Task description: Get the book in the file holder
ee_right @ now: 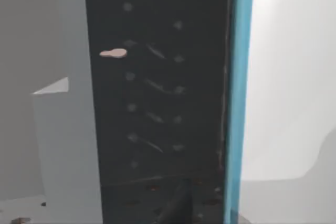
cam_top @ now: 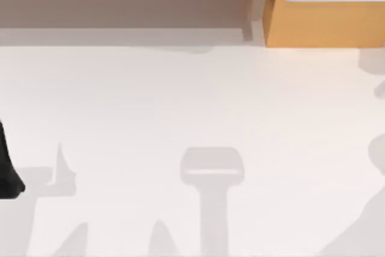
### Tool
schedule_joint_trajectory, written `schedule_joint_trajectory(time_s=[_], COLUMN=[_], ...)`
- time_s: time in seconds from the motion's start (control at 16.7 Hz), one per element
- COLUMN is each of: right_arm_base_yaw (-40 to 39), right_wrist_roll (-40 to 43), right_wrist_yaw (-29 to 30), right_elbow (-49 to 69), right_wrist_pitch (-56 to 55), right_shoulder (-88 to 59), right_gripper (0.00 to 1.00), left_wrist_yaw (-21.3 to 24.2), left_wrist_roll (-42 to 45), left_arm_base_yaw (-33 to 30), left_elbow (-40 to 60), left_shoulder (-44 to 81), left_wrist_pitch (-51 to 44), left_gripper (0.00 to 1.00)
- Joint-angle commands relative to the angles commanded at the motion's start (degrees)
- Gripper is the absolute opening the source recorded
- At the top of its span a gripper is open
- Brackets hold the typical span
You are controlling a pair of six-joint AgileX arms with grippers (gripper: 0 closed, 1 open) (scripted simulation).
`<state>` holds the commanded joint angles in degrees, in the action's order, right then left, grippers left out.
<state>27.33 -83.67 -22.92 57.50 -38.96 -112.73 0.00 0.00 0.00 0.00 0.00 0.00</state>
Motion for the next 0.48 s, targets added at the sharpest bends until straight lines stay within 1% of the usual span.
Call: schedule_joint_trajectory(time_s=[0.12, 0.18, 0.48], right_arm_base_yaw=[0.0, 0.0, 0.0], right_wrist_roll=[0.0, 0.0, 0.0], right_wrist_yaw=[0.0, 0.0, 0.0], right_elbow=[0.0, 0.0, 0.0], right_wrist_pitch=[0.0, 0.0, 0.0], right_shoulder=[0.0, 0.0, 0.0], right_gripper=[0.98, 1.00, 1.00], left_wrist_yaw=[0.0, 0.0, 0.0], left_wrist_roll=[0.0, 0.0, 0.0], left_arm_base_yaw=[0.0, 0.0, 0.0], left_elbow=[0.0, 0.0, 0.0], left_shoulder=[0.0, 0.0, 0.0], left_wrist_pitch=[0.0, 0.0, 0.0], left_gripper=[1.00, 1.00, 1.00])
